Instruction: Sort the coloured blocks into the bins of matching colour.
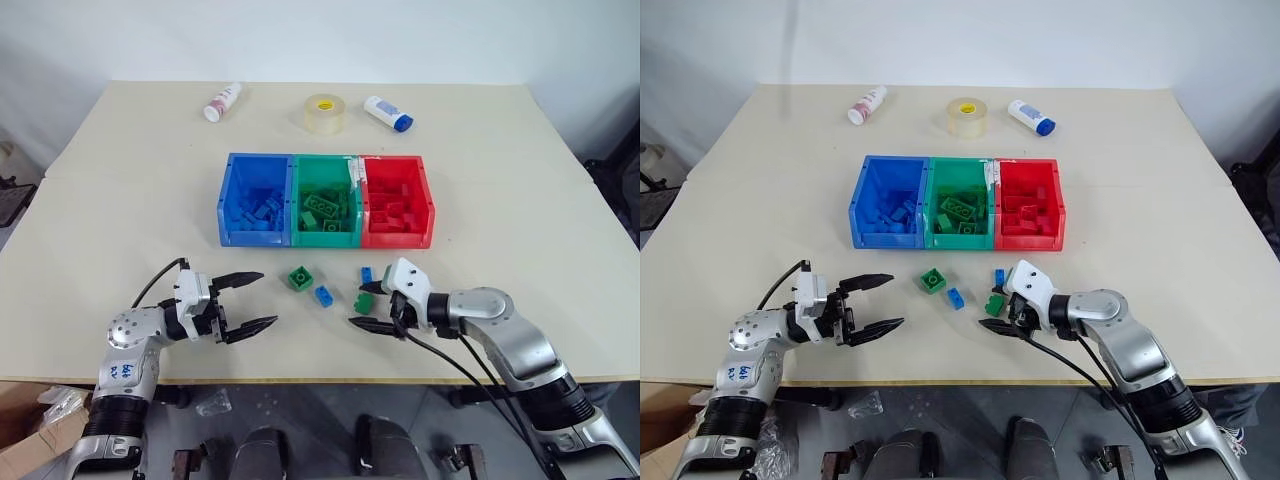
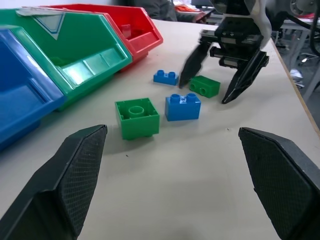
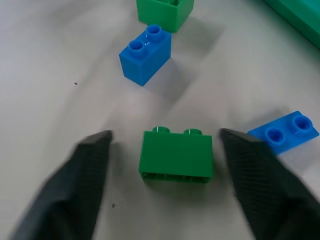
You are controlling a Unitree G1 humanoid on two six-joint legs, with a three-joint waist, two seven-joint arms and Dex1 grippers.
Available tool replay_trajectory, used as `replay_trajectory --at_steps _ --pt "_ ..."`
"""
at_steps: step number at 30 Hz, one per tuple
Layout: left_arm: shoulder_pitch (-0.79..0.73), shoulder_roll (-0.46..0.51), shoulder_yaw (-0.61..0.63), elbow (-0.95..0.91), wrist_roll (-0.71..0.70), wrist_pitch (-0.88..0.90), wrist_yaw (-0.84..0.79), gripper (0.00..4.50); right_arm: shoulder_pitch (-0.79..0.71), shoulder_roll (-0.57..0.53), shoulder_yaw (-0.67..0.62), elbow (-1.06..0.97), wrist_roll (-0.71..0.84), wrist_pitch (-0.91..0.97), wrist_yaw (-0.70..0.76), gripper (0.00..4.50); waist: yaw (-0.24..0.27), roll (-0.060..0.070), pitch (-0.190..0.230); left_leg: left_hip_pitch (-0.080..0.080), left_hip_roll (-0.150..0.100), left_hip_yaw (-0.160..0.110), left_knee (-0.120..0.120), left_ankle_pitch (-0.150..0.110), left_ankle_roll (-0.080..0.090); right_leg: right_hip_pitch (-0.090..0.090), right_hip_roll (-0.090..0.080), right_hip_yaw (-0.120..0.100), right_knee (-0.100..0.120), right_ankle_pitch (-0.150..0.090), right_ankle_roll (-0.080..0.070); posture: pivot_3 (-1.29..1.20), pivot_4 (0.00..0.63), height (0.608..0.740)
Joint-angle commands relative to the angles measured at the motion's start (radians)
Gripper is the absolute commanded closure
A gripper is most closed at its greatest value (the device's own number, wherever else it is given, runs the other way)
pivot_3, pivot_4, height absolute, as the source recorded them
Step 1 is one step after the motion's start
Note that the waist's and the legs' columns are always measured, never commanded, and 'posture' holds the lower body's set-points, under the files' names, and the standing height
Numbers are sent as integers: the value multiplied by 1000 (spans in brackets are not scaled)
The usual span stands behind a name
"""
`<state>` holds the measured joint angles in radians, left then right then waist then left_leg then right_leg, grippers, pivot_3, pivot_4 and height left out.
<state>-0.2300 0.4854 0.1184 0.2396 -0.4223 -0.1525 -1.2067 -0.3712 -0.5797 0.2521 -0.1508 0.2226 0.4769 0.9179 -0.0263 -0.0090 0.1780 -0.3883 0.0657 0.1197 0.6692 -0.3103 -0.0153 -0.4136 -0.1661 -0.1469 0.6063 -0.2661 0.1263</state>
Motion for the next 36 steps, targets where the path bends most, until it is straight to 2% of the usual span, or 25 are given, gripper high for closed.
replay_trajectory --at_steps 1,3,6,9,12,18,19,22,26,32,36 --pt "17 7 14 -45 -21 5 14 0 -2 -6 -16 -34 10 -4 9 2381 0 0 0 0 0 0 0 0 0 0 0 0 0 0 0 0 150 740" --pt "15 6 11 -46 -20 7 19 0 -7 -7 -37 -53 23 0 7 3033 0 0 0 0 0 0 0 0 0 0 0 0 0 0 0 0 150 740" --pt "10 3 7 -42 -20 8 21 0 -29 6 -74 -82 55 10 -1 3042 0 0 0 0 0 0 0 0 0 0 0 0 0 0 0 0 150 740" --pt "0 -2 2 -36 -18 7 21 0 -123 58 -123 -68 95 16 -36 3042 -2 0 0 0 0 0 0 0 0 0 0 0 0 0 0 0 150 740" --pt "-8 -6 -4 -30 -16 6 19 0 -258 123 -124 54 63 -31 -75 3042 -6 0 0 1 1 1 0 0 0 -1 0 0 2 0 0 0 150 740" --pt "-22 -14 -13 -27 -14 2 28 0 -507 281 -107 459 -50 -237 -185 3042 -4 0 0 0 0 1 -1 0 -1 -1 0 0 2 0 0 0 150 740" --pt "-23 -14 -13 -26 -14 1 28 0 -535 300 -108 520 -70 -271 -208 2315 -4 0 0 0 0 1 -1 0 -1 -1 0 0 1 0 0 0 150 740" --pt "-20 -11 -9 -33 -14 -1 36 0 -592 338 -111 642 -105 -342 -237 1467 -5 0 0 -1 0 2 -1 0 -1 -2 0 0 1 0 0 0 150 740" --pt "-12 -4 -2 -41 -18 0 41 0 -591 339 -115 662 -112 -378 -215 30 -6 0 0 -1 0 2 -2 0 -1 -2 0 0 1 0 0 0 150 740" --pt "-11 0 -1 -40 -20 2 39 0 -506 283 -120 523 -79 -328 -123 6 -5 0 0 -1 0 1 -1 1 -1 -2 0 0 1 0 0 0 150 740" --pt "-27 -1 -6 -26 -19 3 34 0 -307 149 -124 221 40 -215 57 6 4 0 0 -1 0 0 -2 0 0 -2 0 0 0 0 0 0 150 740"
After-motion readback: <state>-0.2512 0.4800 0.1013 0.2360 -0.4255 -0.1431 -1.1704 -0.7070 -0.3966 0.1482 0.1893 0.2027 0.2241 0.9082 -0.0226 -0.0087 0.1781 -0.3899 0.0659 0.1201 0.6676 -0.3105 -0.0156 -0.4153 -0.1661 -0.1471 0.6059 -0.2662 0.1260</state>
